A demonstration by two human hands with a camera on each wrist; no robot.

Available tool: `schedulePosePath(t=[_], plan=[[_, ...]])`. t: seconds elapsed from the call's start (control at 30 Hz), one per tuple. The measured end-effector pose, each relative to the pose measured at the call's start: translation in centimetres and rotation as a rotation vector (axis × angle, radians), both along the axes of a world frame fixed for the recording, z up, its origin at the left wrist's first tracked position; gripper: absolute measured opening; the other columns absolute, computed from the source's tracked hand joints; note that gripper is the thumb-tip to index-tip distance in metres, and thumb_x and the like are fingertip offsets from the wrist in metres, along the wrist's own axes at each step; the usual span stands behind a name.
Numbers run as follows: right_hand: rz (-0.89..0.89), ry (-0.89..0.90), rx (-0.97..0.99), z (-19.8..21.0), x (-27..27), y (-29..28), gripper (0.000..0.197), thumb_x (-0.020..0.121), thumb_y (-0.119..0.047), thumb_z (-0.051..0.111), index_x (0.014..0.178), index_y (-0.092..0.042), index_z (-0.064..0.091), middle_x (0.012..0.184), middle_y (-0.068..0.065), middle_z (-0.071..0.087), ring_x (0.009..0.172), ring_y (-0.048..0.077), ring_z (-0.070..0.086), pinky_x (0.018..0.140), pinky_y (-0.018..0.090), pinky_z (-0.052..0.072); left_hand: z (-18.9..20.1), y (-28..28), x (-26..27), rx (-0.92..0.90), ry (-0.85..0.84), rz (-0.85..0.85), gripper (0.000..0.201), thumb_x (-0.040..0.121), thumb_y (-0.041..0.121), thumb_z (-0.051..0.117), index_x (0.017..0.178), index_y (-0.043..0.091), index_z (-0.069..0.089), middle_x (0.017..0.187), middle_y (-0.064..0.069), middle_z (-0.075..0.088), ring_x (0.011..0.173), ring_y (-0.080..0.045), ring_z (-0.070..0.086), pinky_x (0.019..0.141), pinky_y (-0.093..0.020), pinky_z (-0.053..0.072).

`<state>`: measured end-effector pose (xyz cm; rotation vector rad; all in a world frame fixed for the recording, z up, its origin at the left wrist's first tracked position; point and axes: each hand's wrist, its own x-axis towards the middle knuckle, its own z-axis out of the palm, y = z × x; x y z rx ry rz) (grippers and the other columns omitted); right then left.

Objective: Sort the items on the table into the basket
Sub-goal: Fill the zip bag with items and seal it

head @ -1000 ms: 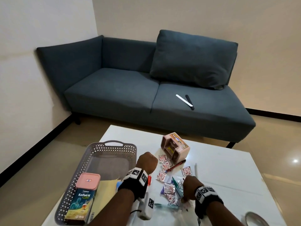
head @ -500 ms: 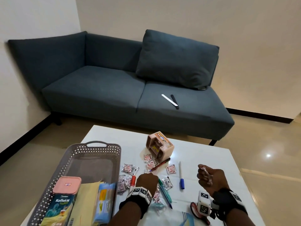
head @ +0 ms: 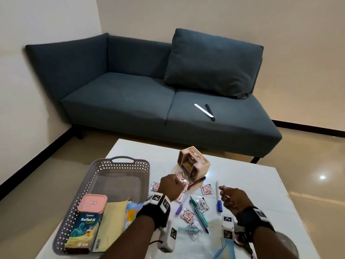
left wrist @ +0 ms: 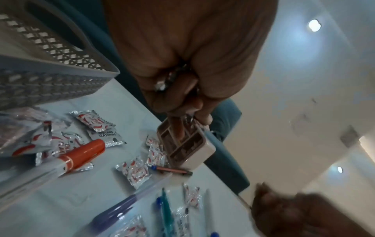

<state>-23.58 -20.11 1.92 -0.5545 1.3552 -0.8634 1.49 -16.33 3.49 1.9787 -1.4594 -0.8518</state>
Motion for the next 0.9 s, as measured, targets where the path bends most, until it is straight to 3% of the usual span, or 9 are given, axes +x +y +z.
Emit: schedulePosePath(t=[0.1, 0.2, 0.33, 0.5, 0.57, 0.63, 0.77, 0.83, 0.9], plan=[[0.343, 0.613, -0.139, -1.3, 2.9, -0.3, 0.016, 0.095, -0.003, 0.049, 0.101, -0.003, 0.063, 0.068, 0.011, 0.057, 0.043, 0.015, 0.050, 0.039, 0.019, 0.037, 1.8, 0.5, 2.5, -0.027, 0.290, 0.191, 0.023, 0.076, 0.026, 0.079, 0.070, 0.006, 0.069, 0.069, -0.011, 0.068, 0.064, -0.020, 0.060, 0.061, -0.026, 0.046], [0.770, 1.137, -0.254, -2.6, 4.9, -0.2, 0.029, 0.094, -0.023, 0.051, 0.120, -0.011, 0.049, 0.109, 0.015, 0.066, 0.096, 0.029, 0.065, 0.076, 0.028, 0.045, 3.4, 1.4, 4.5, -0.041, 0.707, 0.343, 0.019, 0.077, 0.011, 0.080, 0.079, 0.007, 0.062, 0.073, -0.019, 0.068, 0.046, -0.015, 0.045, 0.048, -0.022, 0.039], [0.925, 1.312, -0.291, -5.1, 5.5, -0.5, 0.064, 0.086, -0.035, 0.051, 0.139, -0.009, 0.030, 0.122, 0.012, 0.061, 0.106, 0.030, 0.062, 0.084, 0.032, 0.047, 5.0, 1.6, 6.3, -0.008, 0.867, 0.354, 0.019, 0.090, 0.002, 0.063, 0.107, 0.011, 0.063, 0.078, -0.015, 0.072, 0.042, -0.007, 0.036, 0.035, -0.017, 0.027], [1.004, 1.404, -0.373, -6.8, 5.9, -0.4, 0.036, 0.090, -0.034, 0.049, 0.119, -0.012, 0.050, 0.118, 0.011, 0.063, 0.103, 0.028, 0.063, 0.082, 0.030, 0.049, 5.1, 1.6, 6.3, 0.089, 0.933, 0.391, 0.027, 0.096, 0.026, 0.054, 0.074, 0.011, 0.060, 0.057, 0.000, 0.052, 0.038, -0.010, 0.040, 0.039, -0.019, 0.029], [1.032, 1.363, -0.362, -6.0, 5.6, -0.6, 0.028, 0.093, -0.028, 0.046, 0.111, -0.010, 0.057, 0.113, 0.013, 0.063, 0.100, 0.026, 0.063, 0.082, 0.028, 0.049, 5.1, 1.8, 5.2, 0.056, 0.671, 0.301, 0.051, 0.090, 0.054, 0.058, 0.058, 0.015, 0.051, 0.050, -0.001, 0.051, 0.037, -0.013, 0.042, 0.043, -0.023, 0.033], [0.878, 1.136, -0.289, -4.2, 5.1, -0.8, 0.007, 0.091, -0.022, 0.053, 0.086, -0.019, 0.056, 0.085, 0.003, 0.059, 0.072, 0.016, 0.058, 0.065, 0.023, 0.047, 4.7, 2.2, 3.5, -0.022, 0.191, 0.121, 0.058, 0.081, 0.062, 0.064, 0.057, 0.010, 0.058, 0.057, -0.008, 0.061, 0.050, -0.019, 0.057, 0.055, -0.029, 0.045], [0.142, 0.220, -0.183, -1.1, 2.5, -0.3, 0.027, 0.082, -0.007, 0.052, 0.059, -0.012, 0.037, 0.047, 0.004, 0.032, 0.035, 0.009, 0.027, 0.042, 0.012, 0.022, 1.8, 2.0, -0.9, -0.073, -0.371, -0.227, 0.039, 0.088, 0.038, 0.062, 0.113, 0.007, 0.061, 0.108, -0.015, 0.066, 0.102, -0.031, 0.064, 0.082, -0.035, 0.050], [-0.053, -0.119, -0.142, 0.5, 0.4, 0.6, 0.036, 0.090, -0.011, 0.044, 0.056, -0.013, 0.032, 0.047, 0.002, 0.027, 0.033, 0.008, 0.021, 0.041, 0.010, 0.020, 0.3, 2.5, -3.0, -0.034, -0.589, -0.415, 0.053, 0.072, 0.039, 0.073, 0.117, 0.013, 0.064, 0.090, -0.010, 0.070, 0.082, -0.025, 0.070, 0.066, -0.032, 0.054], [-0.149, -0.330, -0.128, 1.7, -1.9, 1.6, 0.042, 0.090, -0.020, 0.045, 0.050, -0.016, 0.033, 0.046, 0.003, 0.027, 0.031, 0.011, 0.022, 0.034, 0.011, 0.019, -2.2, 2.6, -4.6, 0.064, -0.710, -0.501, 0.054, 0.034, 0.040, 0.088, 0.082, 0.019, 0.078, 0.049, -0.003, 0.060, 0.041, -0.013, 0.061, 0.038, -0.019, 0.043]])
